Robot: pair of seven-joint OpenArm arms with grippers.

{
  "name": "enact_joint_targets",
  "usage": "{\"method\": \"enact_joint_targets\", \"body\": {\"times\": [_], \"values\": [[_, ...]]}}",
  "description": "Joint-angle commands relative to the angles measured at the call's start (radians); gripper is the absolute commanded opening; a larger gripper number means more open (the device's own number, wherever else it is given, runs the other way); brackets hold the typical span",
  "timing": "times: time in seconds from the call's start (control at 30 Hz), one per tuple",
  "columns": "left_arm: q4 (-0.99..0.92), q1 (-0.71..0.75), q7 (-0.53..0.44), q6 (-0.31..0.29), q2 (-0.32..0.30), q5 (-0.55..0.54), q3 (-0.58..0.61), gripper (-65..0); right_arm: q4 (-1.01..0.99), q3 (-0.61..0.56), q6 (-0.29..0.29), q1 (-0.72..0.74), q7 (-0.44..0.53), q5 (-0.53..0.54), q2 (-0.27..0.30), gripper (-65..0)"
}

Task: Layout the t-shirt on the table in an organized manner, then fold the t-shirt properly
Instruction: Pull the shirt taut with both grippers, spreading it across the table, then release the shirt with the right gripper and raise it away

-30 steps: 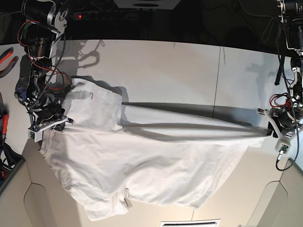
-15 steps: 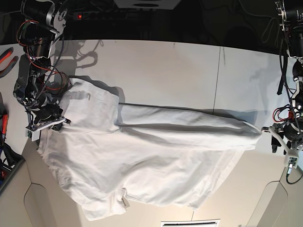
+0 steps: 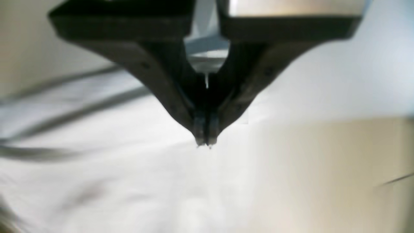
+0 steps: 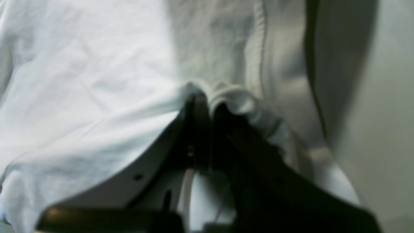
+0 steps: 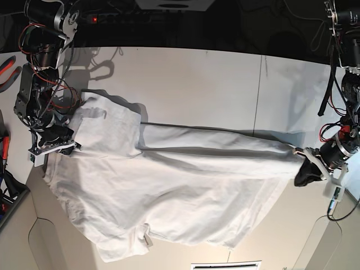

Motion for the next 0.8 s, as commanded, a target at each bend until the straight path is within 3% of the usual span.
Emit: {"method": "enact_joint_targets", "body": {"times": [0.0, 0.17, 0.3, 0.43, 0.57, 0.77], "values": [[0.016, -0.019, 0.002, -0.022, -0.005, -0.016, -0.006, -65.0, 0.011, 0.003, -0.027, -0.006, -0.056, -0.037, 0.011, -65.0], [-0.002, -0.016, 0.008, -0.028, 0.053, -0.006, -0.006, -65.0, 0.097, 0.003, -0.025, -0.006, -0.087, -0.033, 0.011, -65.0], [-0.063, -0.017, -0.066, 0.003, 0.08, 0.054, -0.006, -65.0, 0.172, 0.003, -0.025, -0.006, -0.114, -0.01, 0.011, -65.0], [-0.185, -0.023, -0.183, 0.052, 0.082, 0.083, -0.006, -65.0, 0.2, 0.003, -0.024, -0.006, -0.127, -0.005, 0.011, -65.0], [-0.34, -0.06, -0.296, 0.067, 0.082, 0.098, -0.005, -65.0, 0.2, 0.003, 0.021, -0.006, -0.127, 0.017, 0.01, -65.0], [-0.507, -0.139, -0.303, 0.066, 0.082, 0.098, -0.005, -65.0, 0.2, 0.003, 0.051, -0.006, -0.13, 0.067, 0.011, -65.0]]}}
